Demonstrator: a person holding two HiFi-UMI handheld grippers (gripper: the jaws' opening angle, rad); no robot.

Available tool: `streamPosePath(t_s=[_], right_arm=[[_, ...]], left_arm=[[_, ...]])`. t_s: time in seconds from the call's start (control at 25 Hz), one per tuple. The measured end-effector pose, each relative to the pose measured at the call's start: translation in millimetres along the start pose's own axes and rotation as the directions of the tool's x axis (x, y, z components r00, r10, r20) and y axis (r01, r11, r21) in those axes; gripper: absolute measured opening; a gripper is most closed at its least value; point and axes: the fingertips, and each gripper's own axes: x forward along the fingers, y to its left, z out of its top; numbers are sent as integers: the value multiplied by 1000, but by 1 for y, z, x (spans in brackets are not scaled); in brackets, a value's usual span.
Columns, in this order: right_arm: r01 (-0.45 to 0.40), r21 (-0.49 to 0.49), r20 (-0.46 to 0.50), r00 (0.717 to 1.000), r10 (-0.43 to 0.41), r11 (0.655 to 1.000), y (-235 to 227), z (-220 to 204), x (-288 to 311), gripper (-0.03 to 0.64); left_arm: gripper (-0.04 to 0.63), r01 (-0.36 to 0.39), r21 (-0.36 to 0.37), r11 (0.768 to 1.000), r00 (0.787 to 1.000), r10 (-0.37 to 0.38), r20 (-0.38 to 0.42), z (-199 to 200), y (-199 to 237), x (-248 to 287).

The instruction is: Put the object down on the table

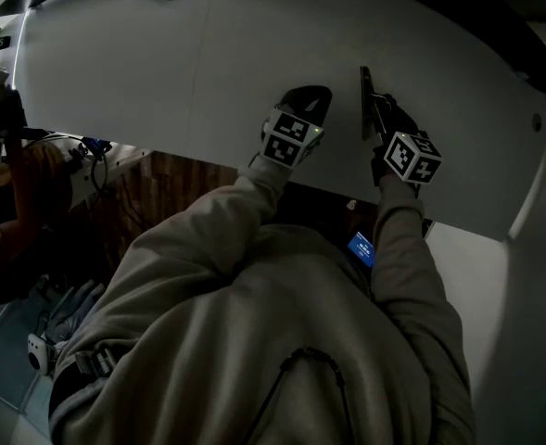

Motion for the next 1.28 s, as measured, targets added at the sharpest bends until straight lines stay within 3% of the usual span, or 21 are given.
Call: streamPosePath(t_s=[0.16, 0.84, 1.08, 1.28], right_arm=[[4, 4, -16, 1000, -3, 1000, -4, -8, 4, 94], [22, 7, -58, 998, -22, 1000, -17, -30, 14, 95], [24, 11, -72, 997, -23, 1000, -18, -42, 14, 95], [28, 18, -69, 997, -27, 999, -18, -46, 15, 112]], left_arm=[[6, 3, -58, 998, 1000, -5, -30, -9, 0, 7], [6, 51, -74, 996, 994, -58, -97, -32, -14, 22], [5, 69, -79, 994, 997, -72, -38, -12, -15, 15], [5, 78, -83, 994, 996, -82, -47, -15, -18, 16]])
